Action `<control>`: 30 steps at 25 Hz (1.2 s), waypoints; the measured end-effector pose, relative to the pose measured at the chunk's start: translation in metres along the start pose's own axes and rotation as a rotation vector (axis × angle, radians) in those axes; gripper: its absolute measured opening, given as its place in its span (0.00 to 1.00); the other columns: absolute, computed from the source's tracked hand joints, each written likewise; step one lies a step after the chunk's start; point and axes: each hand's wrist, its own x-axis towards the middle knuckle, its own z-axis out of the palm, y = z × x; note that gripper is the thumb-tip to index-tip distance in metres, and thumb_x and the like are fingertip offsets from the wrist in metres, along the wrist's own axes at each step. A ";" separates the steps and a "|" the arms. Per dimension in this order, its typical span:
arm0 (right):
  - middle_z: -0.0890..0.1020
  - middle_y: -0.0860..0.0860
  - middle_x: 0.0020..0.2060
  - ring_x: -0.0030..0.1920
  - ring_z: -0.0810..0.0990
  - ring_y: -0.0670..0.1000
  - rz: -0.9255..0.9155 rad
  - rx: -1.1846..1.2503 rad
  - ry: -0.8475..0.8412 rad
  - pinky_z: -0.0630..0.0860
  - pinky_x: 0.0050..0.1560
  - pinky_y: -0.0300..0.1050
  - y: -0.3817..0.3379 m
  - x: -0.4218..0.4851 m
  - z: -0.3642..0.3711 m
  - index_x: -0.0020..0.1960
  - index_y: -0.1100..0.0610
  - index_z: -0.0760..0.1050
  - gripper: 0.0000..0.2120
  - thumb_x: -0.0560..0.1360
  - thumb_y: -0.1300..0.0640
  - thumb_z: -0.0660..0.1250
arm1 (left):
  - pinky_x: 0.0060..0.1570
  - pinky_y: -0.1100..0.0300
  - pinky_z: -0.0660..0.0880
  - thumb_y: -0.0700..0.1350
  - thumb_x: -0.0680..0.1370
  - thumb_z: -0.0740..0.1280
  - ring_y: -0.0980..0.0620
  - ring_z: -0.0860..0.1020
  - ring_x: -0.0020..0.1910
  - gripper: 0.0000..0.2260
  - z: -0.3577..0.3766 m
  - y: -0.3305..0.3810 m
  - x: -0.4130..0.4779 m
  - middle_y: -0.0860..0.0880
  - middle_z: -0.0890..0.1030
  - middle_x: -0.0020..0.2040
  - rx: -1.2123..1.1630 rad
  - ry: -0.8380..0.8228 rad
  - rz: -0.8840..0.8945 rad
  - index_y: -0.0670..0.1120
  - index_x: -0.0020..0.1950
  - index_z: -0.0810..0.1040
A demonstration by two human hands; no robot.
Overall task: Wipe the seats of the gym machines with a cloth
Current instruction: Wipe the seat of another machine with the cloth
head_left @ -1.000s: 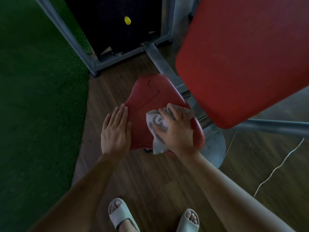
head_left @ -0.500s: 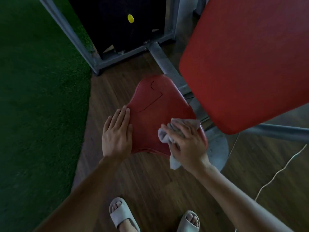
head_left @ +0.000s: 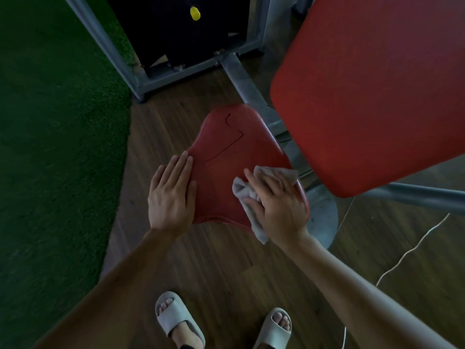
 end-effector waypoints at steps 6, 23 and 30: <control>0.80 0.54 0.65 0.68 0.75 0.55 0.131 0.075 0.065 0.70 0.70 0.54 -0.003 0.051 0.017 0.66 0.56 0.79 0.20 0.80 0.46 0.63 | 0.76 0.47 0.60 0.47 0.84 0.57 0.48 0.64 0.77 0.21 0.004 -0.005 0.000 0.47 0.68 0.77 -0.026 0.027 0.008 0.44 0.76 0.69; 0.75 0.52 0.71 0.73 0.71 0.53 0.075 0.113 0.046 0.66 0.74 0.52 0.015 -0.020 0.003 0.70 0.58 0.75 0.22 0.80 0.48 0.67 | 0.78 0.49 0.56 0.47 0.84 0.56 0.49 0.61 0.78 0.22 0.003 -0.003 -0.003 0.47 0.65 0.78 -0.026 0.022 -0.004 0.44 0.77 0.67; 0.76 0.55 0.69 0.71 0.73 0.53 0.201 0.083 0.132 0.67 0.73 0.51 0.021 0.014 0.018 0.69 0.61 0.75 0.23 0.81 0.47 0.65 | 0.78 0.50 0.56 0.46 0.84 0.56 0.48 0.62 0.78 0.21 0.002 -0.004 -0.002 0.47 0.66 0.78 -0.008 0.006 0.018 0.44 0.77 0.67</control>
